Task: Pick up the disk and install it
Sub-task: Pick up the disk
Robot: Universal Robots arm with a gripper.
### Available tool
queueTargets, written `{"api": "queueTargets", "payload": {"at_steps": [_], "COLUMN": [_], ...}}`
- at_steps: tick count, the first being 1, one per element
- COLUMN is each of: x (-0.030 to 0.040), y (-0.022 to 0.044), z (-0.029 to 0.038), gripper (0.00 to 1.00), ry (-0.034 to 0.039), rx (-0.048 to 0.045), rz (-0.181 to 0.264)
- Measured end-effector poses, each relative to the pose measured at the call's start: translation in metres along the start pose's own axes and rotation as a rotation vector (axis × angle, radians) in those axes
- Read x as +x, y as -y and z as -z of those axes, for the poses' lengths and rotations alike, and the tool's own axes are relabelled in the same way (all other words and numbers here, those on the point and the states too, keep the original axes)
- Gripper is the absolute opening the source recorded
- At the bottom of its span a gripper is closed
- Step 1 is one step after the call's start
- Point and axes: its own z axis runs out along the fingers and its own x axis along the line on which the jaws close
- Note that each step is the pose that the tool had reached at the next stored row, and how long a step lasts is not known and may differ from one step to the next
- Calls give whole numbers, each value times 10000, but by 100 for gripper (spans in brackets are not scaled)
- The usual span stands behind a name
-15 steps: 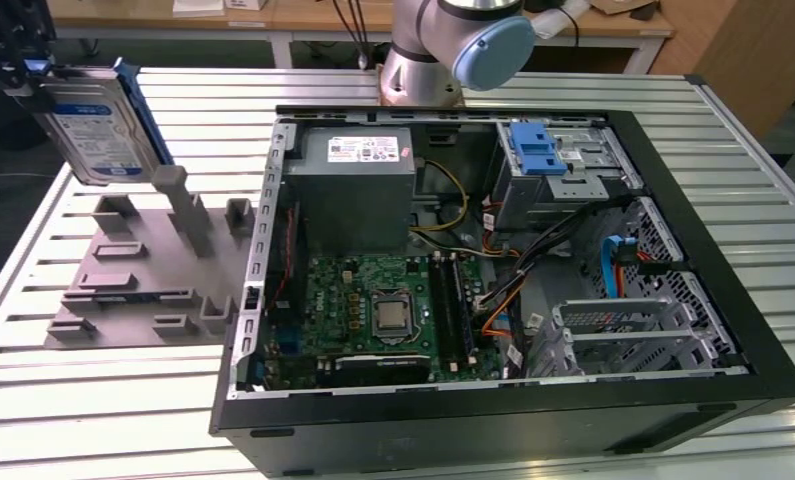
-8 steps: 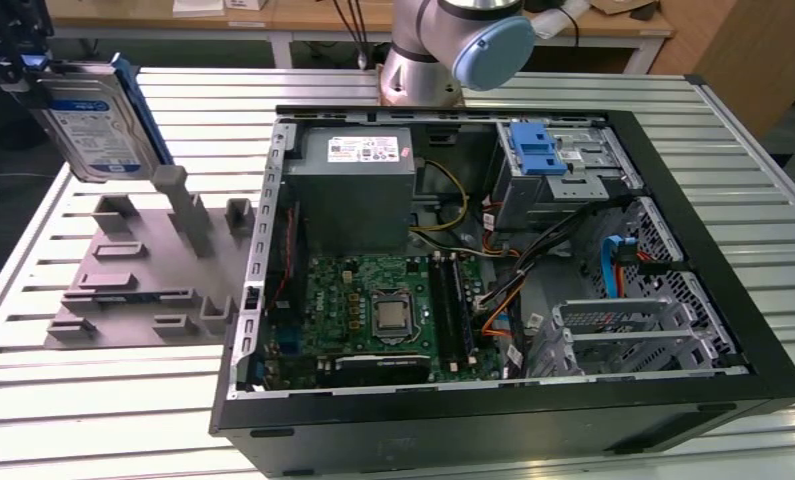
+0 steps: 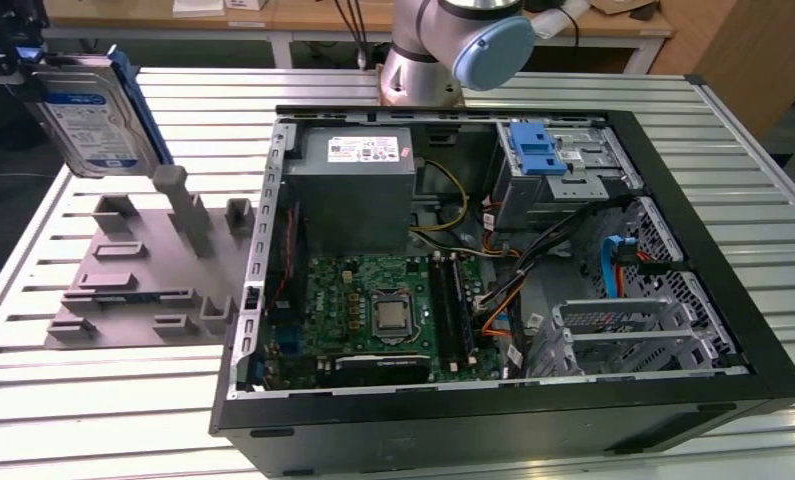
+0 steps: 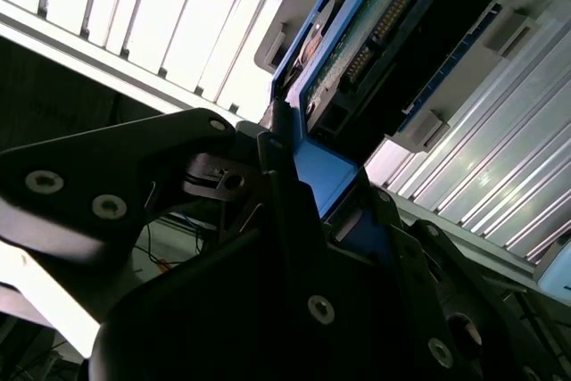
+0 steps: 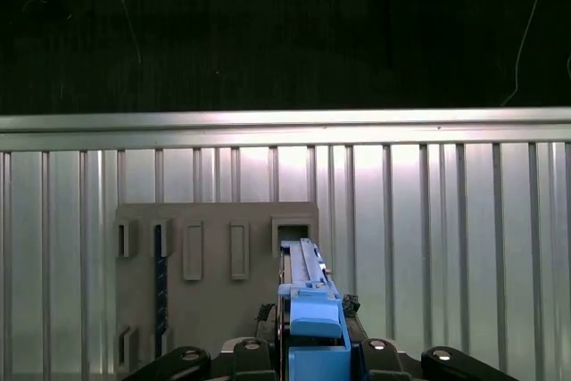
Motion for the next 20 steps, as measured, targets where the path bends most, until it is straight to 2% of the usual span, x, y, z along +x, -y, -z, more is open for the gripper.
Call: {"api": "queueTargets", "payload": {"at_steps": [20], "x": [-8], "y": [-3], "z": [199], "gripper": [36], "ry": [0], "rx": [0], "rz": [-1]}}
